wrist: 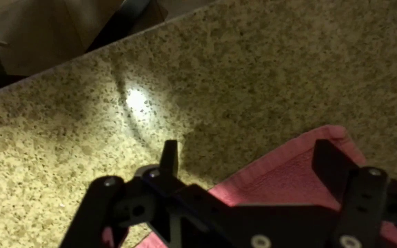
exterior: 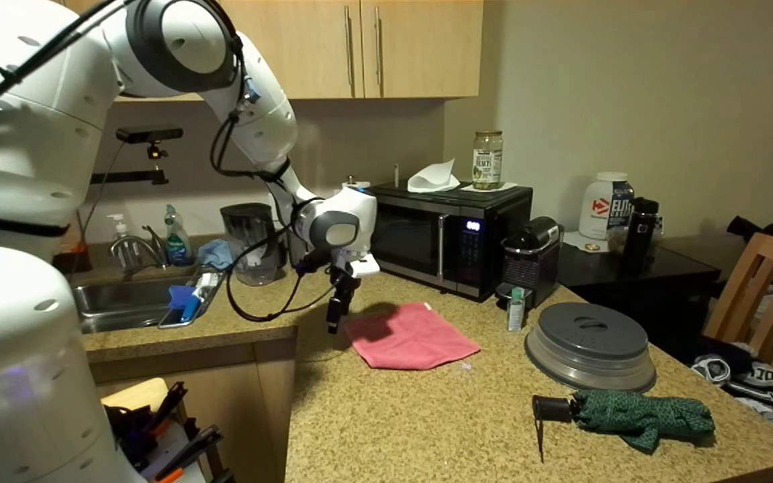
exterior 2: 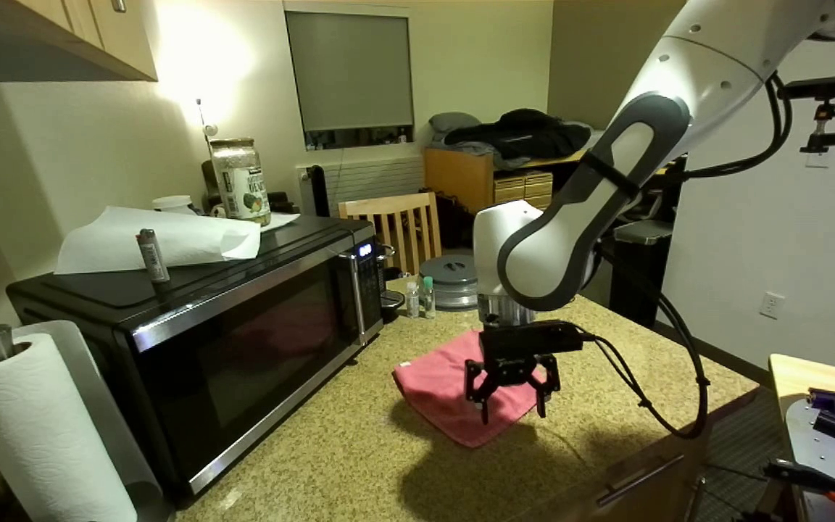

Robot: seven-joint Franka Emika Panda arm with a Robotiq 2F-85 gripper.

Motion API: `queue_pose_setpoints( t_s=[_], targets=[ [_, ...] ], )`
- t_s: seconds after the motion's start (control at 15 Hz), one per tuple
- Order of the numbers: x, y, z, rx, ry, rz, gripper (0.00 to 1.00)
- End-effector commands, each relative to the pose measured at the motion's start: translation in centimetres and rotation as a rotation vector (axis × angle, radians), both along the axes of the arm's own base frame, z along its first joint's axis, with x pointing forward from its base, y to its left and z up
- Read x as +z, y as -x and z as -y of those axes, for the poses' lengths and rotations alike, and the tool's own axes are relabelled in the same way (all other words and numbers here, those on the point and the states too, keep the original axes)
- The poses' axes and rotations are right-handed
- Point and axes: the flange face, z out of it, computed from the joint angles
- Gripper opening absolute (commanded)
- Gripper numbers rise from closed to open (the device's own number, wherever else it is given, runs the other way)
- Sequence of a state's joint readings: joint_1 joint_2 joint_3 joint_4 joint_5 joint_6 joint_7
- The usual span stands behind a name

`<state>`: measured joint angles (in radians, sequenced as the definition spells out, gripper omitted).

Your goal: Spread the cloth on the table

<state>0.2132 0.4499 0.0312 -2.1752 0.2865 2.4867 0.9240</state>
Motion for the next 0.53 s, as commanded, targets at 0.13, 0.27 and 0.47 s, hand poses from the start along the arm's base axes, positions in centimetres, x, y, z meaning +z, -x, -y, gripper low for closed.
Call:
queue_pose_setpoints(
  t_s=[0.13, 0.27, 0.47],
  targets=[
    [0.0, 3.9, 3.4, -0.195, -0.024, 0.016, 1.00],
    [-0.1, 4.5, 4.8, -0.251, -0.020, 0.010, 1.00],
    [-0.2, 5.7, 6.6, -0.363, -0.027, -0.003, 1.00]
  ],
)
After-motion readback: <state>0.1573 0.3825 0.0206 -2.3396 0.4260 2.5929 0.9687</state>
